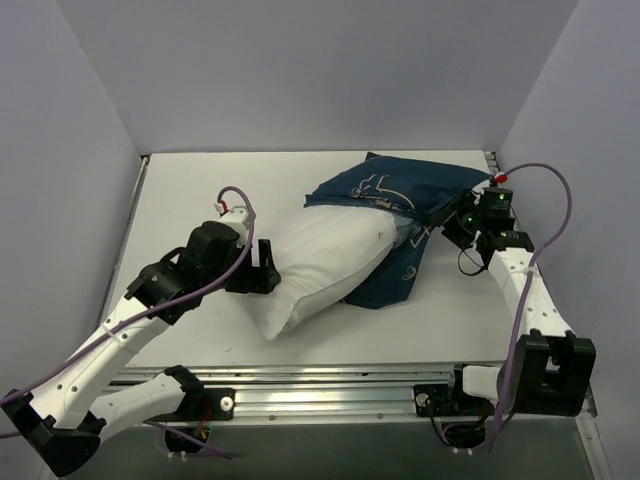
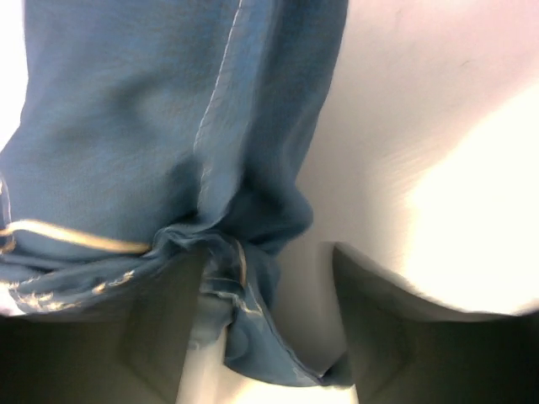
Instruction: Remove the pillowcase from the pillow
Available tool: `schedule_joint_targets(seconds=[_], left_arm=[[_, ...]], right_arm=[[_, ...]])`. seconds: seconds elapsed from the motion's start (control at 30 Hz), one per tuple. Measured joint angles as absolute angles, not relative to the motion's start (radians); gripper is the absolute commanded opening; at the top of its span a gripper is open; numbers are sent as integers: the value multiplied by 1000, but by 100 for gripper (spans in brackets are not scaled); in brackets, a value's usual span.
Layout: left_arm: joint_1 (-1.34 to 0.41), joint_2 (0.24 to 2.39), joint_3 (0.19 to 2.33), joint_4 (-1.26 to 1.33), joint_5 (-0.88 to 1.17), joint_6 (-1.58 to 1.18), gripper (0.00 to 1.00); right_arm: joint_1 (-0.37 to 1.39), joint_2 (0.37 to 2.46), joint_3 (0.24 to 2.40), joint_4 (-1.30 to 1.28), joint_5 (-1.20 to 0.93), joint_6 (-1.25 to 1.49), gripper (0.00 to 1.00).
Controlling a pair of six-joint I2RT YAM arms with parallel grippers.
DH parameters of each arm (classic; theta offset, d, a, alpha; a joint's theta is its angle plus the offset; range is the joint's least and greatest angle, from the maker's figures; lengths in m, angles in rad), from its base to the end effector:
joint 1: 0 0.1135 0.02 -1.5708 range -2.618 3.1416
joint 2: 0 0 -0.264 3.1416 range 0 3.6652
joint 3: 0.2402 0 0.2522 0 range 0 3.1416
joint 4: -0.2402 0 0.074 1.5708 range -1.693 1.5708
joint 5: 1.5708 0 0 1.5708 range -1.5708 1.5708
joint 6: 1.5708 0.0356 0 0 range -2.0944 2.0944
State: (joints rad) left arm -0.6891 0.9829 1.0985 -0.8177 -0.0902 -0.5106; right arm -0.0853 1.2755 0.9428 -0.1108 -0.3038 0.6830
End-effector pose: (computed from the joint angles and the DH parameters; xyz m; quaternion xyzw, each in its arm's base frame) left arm 0.1514 -0.1206 0.3503 0.0619 0.9043 -0.2036 0.3701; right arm 0.2917 -0.0143 0.2964 0.2382 0.8050 0.2777 0.4671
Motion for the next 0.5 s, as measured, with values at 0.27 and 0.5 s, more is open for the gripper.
schedule_joint_targets(seconds=[0.27, 0.5], left_arm=[[-653, 1147, 1346, -841, 80, -474, 97], [-540, 1304, 1439, -800, 189, -432, 96]], right_arm=[[-21, 1081, 963, -206, -208, 602, 97], [15, 1019, 974, -256, -232, 500, 100]])
